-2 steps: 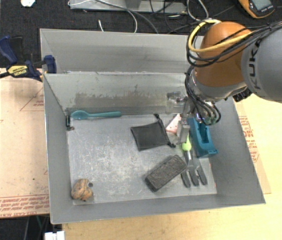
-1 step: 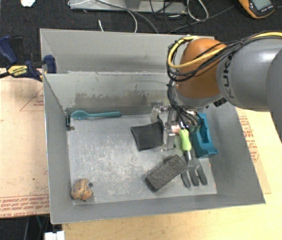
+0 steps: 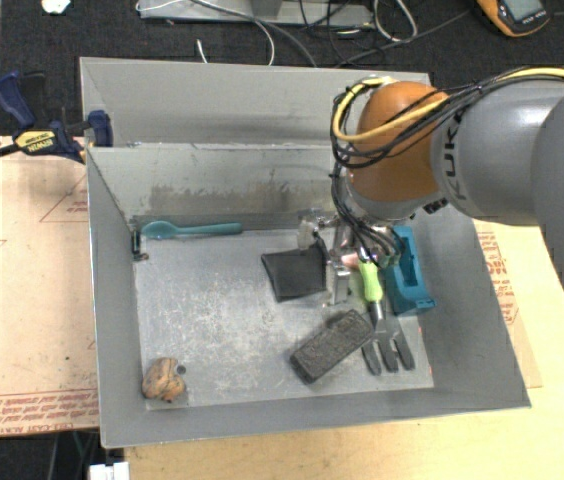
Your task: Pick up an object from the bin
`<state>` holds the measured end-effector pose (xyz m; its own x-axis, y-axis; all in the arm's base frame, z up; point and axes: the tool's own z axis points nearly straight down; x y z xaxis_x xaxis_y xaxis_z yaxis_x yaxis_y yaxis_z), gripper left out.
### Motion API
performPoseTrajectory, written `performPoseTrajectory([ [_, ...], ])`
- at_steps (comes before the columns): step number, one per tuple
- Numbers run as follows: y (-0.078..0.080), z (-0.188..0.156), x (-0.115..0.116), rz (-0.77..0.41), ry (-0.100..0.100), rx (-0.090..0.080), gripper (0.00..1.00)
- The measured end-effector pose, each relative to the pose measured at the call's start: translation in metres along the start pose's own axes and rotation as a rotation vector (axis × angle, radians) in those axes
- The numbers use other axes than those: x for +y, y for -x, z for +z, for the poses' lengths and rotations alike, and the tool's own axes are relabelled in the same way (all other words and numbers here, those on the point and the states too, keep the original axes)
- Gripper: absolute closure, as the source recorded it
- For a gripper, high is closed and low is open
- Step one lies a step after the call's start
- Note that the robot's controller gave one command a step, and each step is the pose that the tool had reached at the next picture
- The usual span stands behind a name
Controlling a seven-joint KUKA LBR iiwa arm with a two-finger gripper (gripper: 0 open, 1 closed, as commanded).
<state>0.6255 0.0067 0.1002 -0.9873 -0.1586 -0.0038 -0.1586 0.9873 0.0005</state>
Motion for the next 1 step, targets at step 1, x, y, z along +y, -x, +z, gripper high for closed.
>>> performPoseTrajectory([
  [1, -0.0023, -0.0028, -0.0004, 0.032, 0.003, 0.003, 0.0],
])
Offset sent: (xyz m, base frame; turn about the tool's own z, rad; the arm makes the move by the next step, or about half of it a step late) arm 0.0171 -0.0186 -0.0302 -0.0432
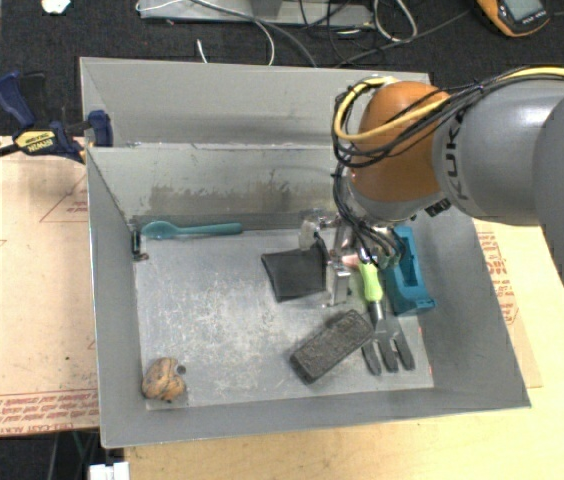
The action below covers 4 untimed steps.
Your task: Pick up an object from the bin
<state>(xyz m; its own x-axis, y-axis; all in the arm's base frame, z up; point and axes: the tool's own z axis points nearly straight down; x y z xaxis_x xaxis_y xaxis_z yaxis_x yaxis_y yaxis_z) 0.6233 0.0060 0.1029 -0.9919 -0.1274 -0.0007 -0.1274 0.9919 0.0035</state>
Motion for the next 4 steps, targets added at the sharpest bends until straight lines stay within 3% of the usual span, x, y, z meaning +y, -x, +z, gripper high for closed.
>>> performPoseTrajectory([
  [1, 0.017, 0.034, -0.02, -0.072, -0.001, -0.008, 0.0],
  [2, 0.012, 0.032, -0.014, -0.078, 0.0, -0.011, 1.0],
  [4, 0.009, 0.018, -0.013, -0.078, 0.001, -0.002, 1.0],
])
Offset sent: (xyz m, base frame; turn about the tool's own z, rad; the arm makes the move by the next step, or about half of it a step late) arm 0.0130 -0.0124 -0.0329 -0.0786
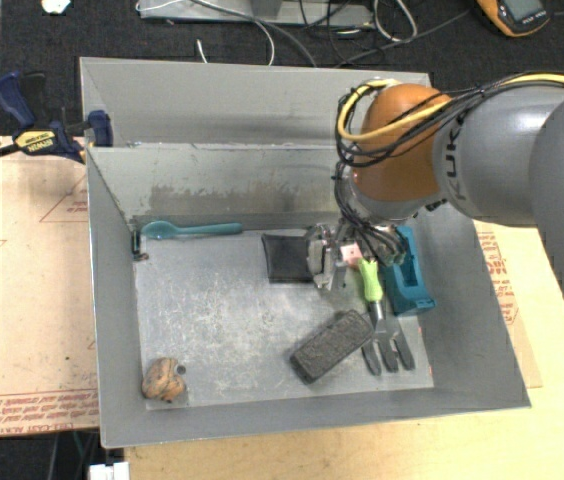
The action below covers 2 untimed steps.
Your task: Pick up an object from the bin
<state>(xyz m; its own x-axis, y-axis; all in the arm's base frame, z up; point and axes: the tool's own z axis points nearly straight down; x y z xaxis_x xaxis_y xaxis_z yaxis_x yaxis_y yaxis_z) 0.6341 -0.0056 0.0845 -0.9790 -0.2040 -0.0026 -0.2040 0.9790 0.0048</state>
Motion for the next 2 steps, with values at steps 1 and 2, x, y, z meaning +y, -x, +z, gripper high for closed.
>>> performPoseTrajectory([
  [1, 0.003, -0.033, 0.0, 0.0, -0.002, -0.012, 1.0],
  [2, 0.001, -0.059, 0.001, 0.0, 0.0, -0.003, 1.0],
])
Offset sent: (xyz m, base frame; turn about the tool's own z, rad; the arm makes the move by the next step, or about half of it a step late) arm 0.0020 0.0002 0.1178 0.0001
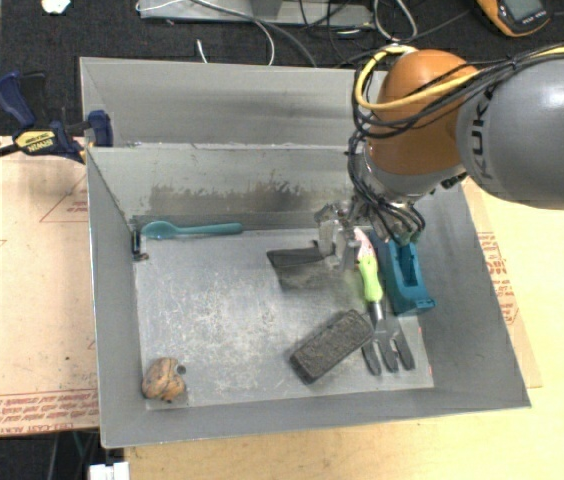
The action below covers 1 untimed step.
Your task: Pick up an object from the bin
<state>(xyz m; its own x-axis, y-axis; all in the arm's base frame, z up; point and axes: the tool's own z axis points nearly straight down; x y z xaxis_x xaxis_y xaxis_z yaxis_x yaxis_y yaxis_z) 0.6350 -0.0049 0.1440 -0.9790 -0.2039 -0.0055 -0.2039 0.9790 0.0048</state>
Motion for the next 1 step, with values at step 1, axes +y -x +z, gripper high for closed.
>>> performPoseTrajectory([
  [1, 0.0008, -0.0476, 0.0004, 0.0, 0.0, -0.002, 1.0],
])
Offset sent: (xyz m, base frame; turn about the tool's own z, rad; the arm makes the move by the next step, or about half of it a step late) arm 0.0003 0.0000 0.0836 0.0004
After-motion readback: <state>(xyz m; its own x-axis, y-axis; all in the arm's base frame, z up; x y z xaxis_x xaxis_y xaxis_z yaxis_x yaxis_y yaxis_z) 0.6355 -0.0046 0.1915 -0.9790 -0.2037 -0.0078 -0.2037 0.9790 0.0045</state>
